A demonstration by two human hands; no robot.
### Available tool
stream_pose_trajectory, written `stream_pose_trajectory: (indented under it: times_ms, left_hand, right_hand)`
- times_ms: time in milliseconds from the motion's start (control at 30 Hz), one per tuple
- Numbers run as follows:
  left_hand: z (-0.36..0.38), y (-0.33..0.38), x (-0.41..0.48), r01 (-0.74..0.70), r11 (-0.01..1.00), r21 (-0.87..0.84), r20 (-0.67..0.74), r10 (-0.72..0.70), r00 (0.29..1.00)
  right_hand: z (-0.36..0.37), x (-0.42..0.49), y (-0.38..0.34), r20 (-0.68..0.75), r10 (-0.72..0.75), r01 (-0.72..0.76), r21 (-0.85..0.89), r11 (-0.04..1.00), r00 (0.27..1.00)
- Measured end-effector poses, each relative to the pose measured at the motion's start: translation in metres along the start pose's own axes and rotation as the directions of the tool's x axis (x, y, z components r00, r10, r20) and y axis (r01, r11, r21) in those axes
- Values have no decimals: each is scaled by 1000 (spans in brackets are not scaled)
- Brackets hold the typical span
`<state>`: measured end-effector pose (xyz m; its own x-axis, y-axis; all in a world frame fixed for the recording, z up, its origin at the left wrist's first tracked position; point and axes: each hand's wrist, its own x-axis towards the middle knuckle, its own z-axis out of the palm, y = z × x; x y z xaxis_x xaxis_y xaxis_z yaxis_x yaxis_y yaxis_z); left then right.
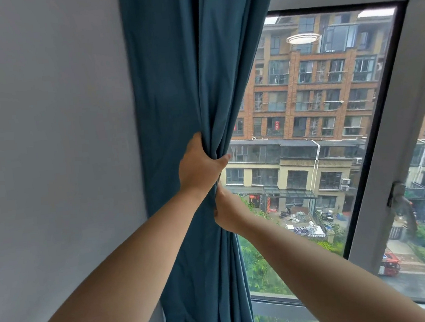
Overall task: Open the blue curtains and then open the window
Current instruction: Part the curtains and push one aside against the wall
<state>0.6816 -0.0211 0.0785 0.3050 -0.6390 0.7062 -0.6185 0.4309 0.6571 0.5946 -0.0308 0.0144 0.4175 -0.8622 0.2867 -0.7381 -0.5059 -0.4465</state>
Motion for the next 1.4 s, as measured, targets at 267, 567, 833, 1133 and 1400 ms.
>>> stream_pose_trajectory:
  times_ms: [267,567,833,1133,1400]
  left_hand:
    - [-5,4,6,-507,755,416,58,534,843]
    - [-21,13,24,-814,-195,547,724,599,343]
    - [-23,24,31,-832,-299,467,833,464,301]
    - [-3,40,26,-789,-266,554,831,240,502]
    - [-2,24,35,-741,-261,619,785,186,590]
  right_hand:
    - [-3,-18,17,-31,-21,22,26,999,999]
    - [1,-18,17,-108,22,-14,71,997,994]
    - [12,-13,25,-196,135,-71,302,950,971]
    - [30,-10,29,-110,195,-132,420,898,975]
    - [36,-7,19,-15,130,-123,214,969,991]
